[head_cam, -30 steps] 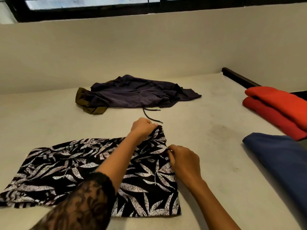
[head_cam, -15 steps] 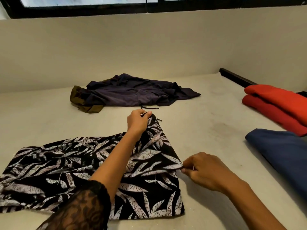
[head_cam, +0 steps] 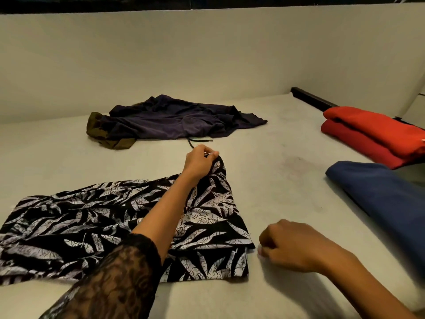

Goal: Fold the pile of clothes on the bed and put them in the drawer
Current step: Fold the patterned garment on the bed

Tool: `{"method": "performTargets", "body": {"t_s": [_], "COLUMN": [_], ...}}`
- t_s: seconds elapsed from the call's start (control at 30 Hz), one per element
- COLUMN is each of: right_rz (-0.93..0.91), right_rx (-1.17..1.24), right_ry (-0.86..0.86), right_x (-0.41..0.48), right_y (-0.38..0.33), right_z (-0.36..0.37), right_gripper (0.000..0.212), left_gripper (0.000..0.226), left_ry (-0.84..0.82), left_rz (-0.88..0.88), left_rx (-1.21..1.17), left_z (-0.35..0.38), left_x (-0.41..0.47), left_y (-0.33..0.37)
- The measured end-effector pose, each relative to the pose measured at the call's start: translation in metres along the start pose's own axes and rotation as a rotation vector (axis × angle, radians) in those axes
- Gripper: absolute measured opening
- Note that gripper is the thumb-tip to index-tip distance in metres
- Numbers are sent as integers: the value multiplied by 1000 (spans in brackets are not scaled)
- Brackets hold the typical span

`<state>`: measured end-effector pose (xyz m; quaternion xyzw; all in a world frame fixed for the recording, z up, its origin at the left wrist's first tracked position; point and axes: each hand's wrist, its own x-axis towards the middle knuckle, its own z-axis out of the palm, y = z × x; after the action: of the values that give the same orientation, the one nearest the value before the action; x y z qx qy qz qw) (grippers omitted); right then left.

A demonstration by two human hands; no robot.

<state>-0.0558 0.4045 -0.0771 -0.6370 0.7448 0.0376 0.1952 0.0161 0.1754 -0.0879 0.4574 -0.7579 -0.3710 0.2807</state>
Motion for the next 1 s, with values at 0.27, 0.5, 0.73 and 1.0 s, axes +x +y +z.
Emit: {"method": "performTargets", "body": {"t_s": [0.27,0.5,0.73,1.0], "right_rz": [-127,-121,-59,-218], "right_rx": [118,305,111,63], "right_ry": [266,24,-40,182], "right_x": [8,-24,-14,-7], "right_y": [-11,9,8,-29], "right_z": [16,-4,6,11], "right_gripper": [21,31,17,73], "left_gripper": [50,36,43,40], "left_ry": [-240,11,-46,2], "left_rz": [-97,-15,38,156], "left_rx": [426,197,293,301], "left_z": [-7,3,28,29], "left_x": [10,8,0,0], "left_y": [-12,-4,-15,-20]}}
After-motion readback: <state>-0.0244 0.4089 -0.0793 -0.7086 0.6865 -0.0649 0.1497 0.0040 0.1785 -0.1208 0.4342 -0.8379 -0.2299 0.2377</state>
